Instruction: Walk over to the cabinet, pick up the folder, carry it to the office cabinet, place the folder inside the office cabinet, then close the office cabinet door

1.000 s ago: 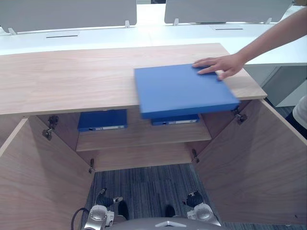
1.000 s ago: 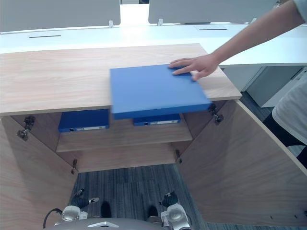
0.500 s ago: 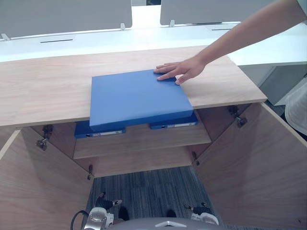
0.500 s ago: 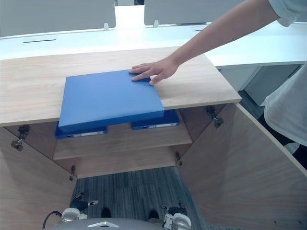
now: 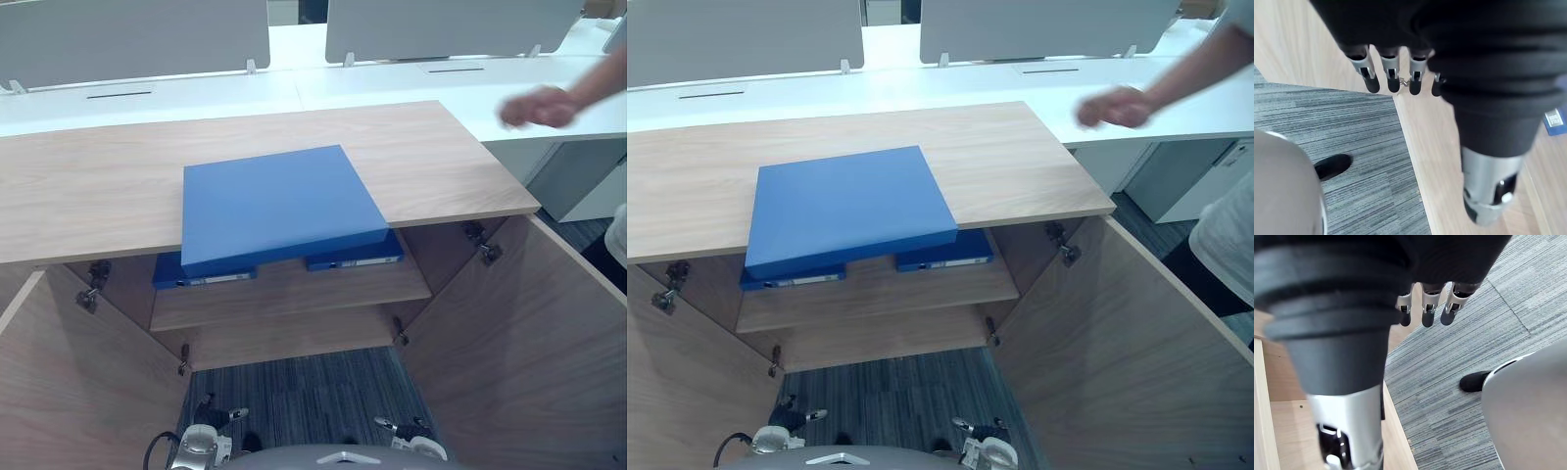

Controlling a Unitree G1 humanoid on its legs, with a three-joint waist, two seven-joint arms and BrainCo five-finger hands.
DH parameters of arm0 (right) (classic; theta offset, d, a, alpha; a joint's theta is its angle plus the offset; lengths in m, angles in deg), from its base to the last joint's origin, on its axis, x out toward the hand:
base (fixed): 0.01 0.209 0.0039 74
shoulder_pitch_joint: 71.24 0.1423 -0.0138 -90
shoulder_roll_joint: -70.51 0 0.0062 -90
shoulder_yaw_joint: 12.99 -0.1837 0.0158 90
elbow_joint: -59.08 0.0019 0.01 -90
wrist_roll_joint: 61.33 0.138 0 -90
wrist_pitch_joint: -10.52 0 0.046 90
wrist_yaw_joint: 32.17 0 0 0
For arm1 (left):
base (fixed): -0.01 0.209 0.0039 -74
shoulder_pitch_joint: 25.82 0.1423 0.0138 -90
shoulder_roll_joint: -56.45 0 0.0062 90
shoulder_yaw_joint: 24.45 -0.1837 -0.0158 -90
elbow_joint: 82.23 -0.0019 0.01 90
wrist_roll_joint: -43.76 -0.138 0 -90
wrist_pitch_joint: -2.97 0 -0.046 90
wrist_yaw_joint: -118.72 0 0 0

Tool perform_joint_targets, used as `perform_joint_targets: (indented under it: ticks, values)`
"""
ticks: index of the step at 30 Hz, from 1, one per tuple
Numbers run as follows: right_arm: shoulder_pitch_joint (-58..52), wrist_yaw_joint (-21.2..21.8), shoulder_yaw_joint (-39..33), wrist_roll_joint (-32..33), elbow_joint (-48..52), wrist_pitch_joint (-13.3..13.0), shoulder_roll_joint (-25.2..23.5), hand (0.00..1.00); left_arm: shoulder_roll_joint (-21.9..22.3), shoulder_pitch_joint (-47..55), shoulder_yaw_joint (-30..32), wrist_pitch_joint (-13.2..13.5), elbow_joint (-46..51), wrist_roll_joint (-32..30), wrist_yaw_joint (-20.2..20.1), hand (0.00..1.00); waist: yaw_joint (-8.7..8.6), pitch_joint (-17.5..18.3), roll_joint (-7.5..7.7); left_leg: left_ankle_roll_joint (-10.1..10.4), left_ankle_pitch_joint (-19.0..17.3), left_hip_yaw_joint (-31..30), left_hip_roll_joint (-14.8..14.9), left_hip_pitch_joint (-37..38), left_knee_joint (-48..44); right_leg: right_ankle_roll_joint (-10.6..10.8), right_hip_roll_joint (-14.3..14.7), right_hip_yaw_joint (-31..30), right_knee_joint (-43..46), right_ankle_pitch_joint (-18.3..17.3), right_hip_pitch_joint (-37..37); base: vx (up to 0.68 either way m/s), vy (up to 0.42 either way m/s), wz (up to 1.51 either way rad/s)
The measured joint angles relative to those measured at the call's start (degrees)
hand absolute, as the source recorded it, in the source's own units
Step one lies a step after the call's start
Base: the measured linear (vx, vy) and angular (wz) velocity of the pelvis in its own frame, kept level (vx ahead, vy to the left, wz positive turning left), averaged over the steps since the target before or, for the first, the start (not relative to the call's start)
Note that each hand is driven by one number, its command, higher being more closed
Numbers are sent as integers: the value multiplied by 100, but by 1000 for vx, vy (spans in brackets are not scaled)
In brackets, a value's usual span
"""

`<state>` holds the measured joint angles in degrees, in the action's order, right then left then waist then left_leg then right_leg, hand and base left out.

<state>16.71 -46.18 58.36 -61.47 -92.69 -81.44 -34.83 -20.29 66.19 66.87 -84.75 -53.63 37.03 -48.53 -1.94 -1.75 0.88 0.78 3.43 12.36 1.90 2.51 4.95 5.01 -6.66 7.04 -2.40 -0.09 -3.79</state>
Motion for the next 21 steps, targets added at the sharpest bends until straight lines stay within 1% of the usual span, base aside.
perform_joint_targets:
  ticks: [3,4,6,8,10,11,13,15,18,21]
  values:
    - [-5,-40,3,-1,2,-1,-1,0,-4,77,126,0,490,321,181,0,4,-2,1,-2,-3,-19,0,22,0,7,-1,15,21,-17,-23,-6,-4,3]
    - [-9,-61,11,-4,4,-2,-1,0,-20,147,178,16,1042,552,262,0,12,-2,1,-3,-1,-45,-1,26,-1,8,-1,38,31,-22,-36,-6,-9,8]
    - [-12,-128,38,-5,8,-3,-3,0,-35,167,278,28,1571,678,347,0,12,-3,3,-5,0,-97,-4,45,-1,22,-5,90,52,-38,-72,-4,-8,15]
    - [-24,-150,57,-22,14,-5,10,0,-112,184,391,90,2477,870,440,0,24,-13,11,-7,2,-166,0,109,-1,1,-6,152,124,-95,-145,0,-12,16]
    - [-51,-155,123,-25,55,-5,15,0,-163,217,490,159,3121,944,497,0,52,-32,6,-2,-1,-164,4,188,-1,-8,-4,151,148,-120,-211,0,0,0]
    - [-60,-154,186,-30,72,-5,30,0,-182,218,510,174,3295,964,536,0,54,-33,5,0,-4,-165,4,206,-1,-8,-4,151,153,-127,-228,0,0,0]
    - [-63,-148,289,-224,128,0,57,0,-221,220,610,285,3889,995,595,0,57,-33,6,4,-10,-163,8,262,-1,-4,-4,152,196,-162,-257,0,0,0]
    - [-67,-145,302,-254,180,8,58,0,-235,218,612,325,4182,995,601,0,57,-36,8,4,-11,-172,7,304,-1,-3,-4,153,190,-164,-309,0,0,0]
    - [-113,-123,514,-270,240,67,99,0,-237,224,619,342,4455,986,633,0,57,-62,25,3,-33,-167,9,457,-1,-13,-6,155,197,-209,-457,0,0,0]
    - [-105,-114,656,-453,251,69,120,0,-238,237,636,353,4720,983,658,0,60,-52,42,3,-32,-179,14,469,-1,-11,-5,159,202,-225,-464,-12,-2,1]
